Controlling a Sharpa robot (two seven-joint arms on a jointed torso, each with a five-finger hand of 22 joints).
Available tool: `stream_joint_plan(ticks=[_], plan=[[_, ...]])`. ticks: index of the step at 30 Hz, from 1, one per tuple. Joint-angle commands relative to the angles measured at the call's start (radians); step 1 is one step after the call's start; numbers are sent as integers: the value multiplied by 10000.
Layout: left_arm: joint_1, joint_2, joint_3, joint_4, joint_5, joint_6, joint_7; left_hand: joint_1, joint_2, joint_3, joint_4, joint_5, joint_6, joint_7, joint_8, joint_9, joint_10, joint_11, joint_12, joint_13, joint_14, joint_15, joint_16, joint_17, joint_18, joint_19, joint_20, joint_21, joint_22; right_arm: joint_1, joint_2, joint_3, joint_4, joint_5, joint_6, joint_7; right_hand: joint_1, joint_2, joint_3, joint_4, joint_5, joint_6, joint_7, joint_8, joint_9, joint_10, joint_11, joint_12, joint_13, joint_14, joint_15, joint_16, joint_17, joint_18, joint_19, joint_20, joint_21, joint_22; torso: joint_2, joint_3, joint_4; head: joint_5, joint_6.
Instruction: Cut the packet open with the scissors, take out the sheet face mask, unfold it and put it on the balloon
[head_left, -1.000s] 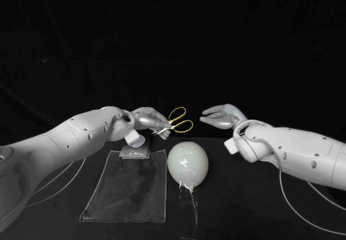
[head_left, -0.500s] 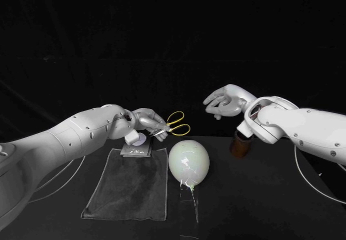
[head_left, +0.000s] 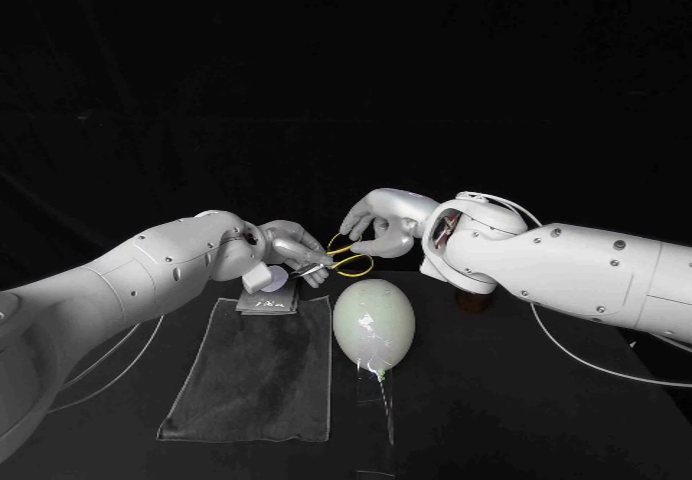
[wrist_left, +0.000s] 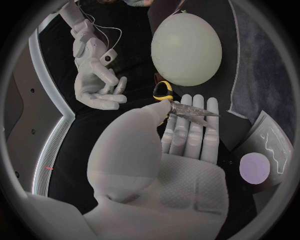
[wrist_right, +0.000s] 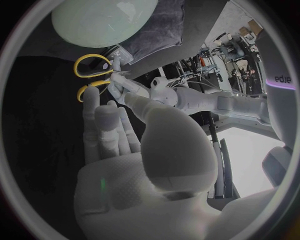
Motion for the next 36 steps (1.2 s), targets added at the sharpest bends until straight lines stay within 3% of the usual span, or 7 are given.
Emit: stream_joint_plan(ticks=[1, 10, 19, 24, 26, 31, 36], plan=[[14, 5, 18, 40, 6, 270, -32, 4, 120, 1140, -1151, 32, 75, 21, 37, 15, 222, -165, 11, 6, 54, 21, -40, 12, 152, -77, -5, 38, 10, -39, 175, -11, -210, -1223, 140, -518, -77, -56, 16, -13, -28, -34, -37, -57, -16, -115, -13, -65, -16, 10, -8, 74, 27, 46, -54, 53, 45, 26, -6, 4, 0, -68, -18], [18, -98, 59, 153, 55, 198, -42, -45, 126, 1181, -1209, 31, 75, 32, 33, 35, 223, -157, 10, 6, 56, 25, -55, 20, 153, -107, -9, 104, 50, -210, 610, -44, -570, -1899, -157, -750, -168, -62, -171, 13, -18, -226, -97, -329, -20, -629, -15, 20, 9, 887, -1, 2181, 2061, 70, 473, 58, 333, 250, -2, 10, -21, -35, -59], [19, -175, 81, 337, 89, 185, -50, -94, 127, 1212, -1265, 31, 68, 36, 25, 52, 214, -153, 4, 5, 55, 29, -71, 27, 155, -121, -14, 184, 97, -388, 833, -132, -876, -2233, 176, -928, -218, -176, -280, 10, -132, -318, -142, -435, -6, -830, -61, -44, -5, 891, -61, 2353, 2094, 57, 936, 15, 473, 382, -12, 10, -13, -26, -85], [22, -268, 89, 519, 159, 109, -57, -101, 128, 1216, -1272, 31, 68, 36, 25, 55, 214, -152, 4, 5, 55, 30, -73, 28, 155, -123, -15, 196, 104, -510, 949, -170, -948, -2375, 131, -1102, -265, -260, -689, 80, -80, -1547, -471, -912, -241, -1655, -133, -43, 1, 834, -161, 2464, 2052, 89, 1297, -55, 103, 75, -5, 12, -23, 14, -92], [23, -303, 91, 589, 184, 79, -63, -129, 134, 1234, -1297, 31, 58, 36, 16, 62, 198, -148, -4, 2, 46, 35, -86, 30, 153, -138, -16, 236, 129, -544, 987, -177, -1002, -2443, -4, -1184, -254, -249, -826, 114, -74, -1283, -497, -849, -161, -1887, -123, -40, 3, 808, -460, 2475, 2033, 99, 1541, -201, -17, -34, -5, 14, -18, 1, -101], [27, -376, 94, 745, 223, 54, -85, -149, 138, 1248, -1316, 31, 51, 36, 10, 68, 188, -146, -9, 0, 39, 39, -97, 32, 153, -149, -17, 268, 148, -586, 1048, -185, -1147, -2647, -296, -1340, -27, -131, -1001, 105, -12, -659, -408, -630, 29, -1921, -97, 119, 41, 789, -270, 2527, 1995, 58, 1951, -124, -363, -298, -10, 15, -4, -34, -66], [28, -431, 96, 895, 244, 39, -90, -167, 142, 1258, -1337, 31, 49, 38, 6, 75, 186, -146, -9, 0, 37, 39, -104, 35, 153, -157, -20, 303, 169, -642, 1124, -190, -1274, -2720, -98, -1382, 19, -74, -986, 100, -36, -565, -373, -572, 62, -1845, -111, 188, 43, 780, -343, 2543, 1976, 83, 2041, -143, -453, -359, -9, 3, -17, -44, -76]])
